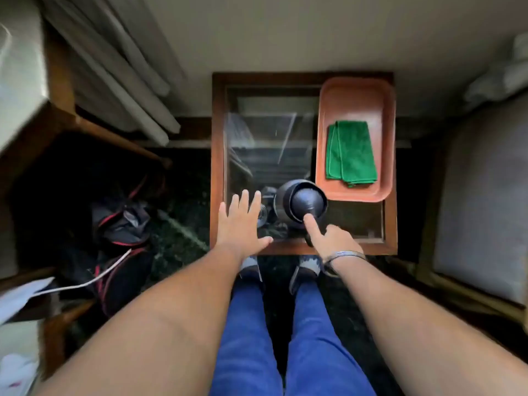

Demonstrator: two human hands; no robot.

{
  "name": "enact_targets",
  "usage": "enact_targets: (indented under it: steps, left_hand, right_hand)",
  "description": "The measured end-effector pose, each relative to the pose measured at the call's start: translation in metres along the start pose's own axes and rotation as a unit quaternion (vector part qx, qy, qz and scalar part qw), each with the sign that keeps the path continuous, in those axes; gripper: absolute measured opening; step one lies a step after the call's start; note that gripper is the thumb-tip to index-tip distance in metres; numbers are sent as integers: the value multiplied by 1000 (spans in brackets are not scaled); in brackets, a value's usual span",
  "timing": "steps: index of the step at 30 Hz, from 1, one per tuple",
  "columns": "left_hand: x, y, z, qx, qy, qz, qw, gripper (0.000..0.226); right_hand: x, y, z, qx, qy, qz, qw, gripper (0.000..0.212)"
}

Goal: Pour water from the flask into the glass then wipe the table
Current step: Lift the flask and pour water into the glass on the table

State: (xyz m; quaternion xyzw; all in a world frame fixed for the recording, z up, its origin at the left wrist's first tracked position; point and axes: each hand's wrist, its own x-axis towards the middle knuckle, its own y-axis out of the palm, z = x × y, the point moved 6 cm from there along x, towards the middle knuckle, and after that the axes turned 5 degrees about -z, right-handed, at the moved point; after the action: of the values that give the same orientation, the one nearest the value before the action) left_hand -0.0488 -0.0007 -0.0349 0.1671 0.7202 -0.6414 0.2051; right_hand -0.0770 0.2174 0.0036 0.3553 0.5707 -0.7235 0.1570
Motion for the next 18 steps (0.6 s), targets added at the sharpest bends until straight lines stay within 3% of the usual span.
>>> enact_targets:
  steps: [2, 4, 8, 12, 18]
  left_hand:
    - [16, 17, 4, -52, -25, 17, 998, 125]
    - [32, 33, 10, -118, -53, 21, 991, 116]
    - [45, 36, 8, -196, -84, -13, 977, 75]
    - [68, 11, 16, -256, -136, -50, 956, 68]
    - [166, -63, 28, -243, -133, -133, 952, 68]
  right_hand:
    - [12, 22, 0, 137, 32, 61, 988, 97]
    - [22, 36, 0, 242, 23, 32, 970, 82]
    - [27, 49, -3, 397, 16, -19, 917, 71]
    - [27, 52, 0, 467, 26, 12, 884, 54]
    - [31, 54, -5, 446, 38, 23, 894, 44]
